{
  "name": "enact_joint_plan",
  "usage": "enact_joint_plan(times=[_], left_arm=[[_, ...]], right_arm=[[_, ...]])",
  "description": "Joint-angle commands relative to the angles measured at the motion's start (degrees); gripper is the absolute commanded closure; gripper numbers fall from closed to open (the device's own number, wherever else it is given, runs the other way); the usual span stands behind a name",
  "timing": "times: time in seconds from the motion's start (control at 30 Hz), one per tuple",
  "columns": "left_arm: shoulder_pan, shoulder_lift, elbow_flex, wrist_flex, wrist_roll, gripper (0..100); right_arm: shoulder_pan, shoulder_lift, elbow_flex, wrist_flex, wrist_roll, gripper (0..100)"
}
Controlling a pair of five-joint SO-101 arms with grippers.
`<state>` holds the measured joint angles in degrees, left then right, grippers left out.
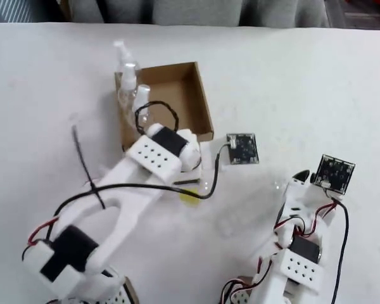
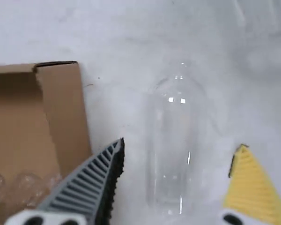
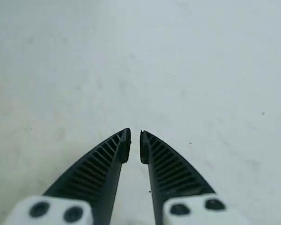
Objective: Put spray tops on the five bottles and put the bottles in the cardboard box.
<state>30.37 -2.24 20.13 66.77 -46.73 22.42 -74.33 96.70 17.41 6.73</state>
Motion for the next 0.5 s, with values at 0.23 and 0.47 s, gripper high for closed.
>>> enact_joint_plan(times=[0.23,0.47], left_arm=[[2.0,8.5,-5.7,-7.1,-2.9,65],[2.4,19.0,-12.5,-5.6,-2.8,65]], right_arm=[[-0.3,-0.8,0.4,-0.9,0.6,97.8],[-0.3,-0.8,0.4,-0.9,0.6,97.8]])
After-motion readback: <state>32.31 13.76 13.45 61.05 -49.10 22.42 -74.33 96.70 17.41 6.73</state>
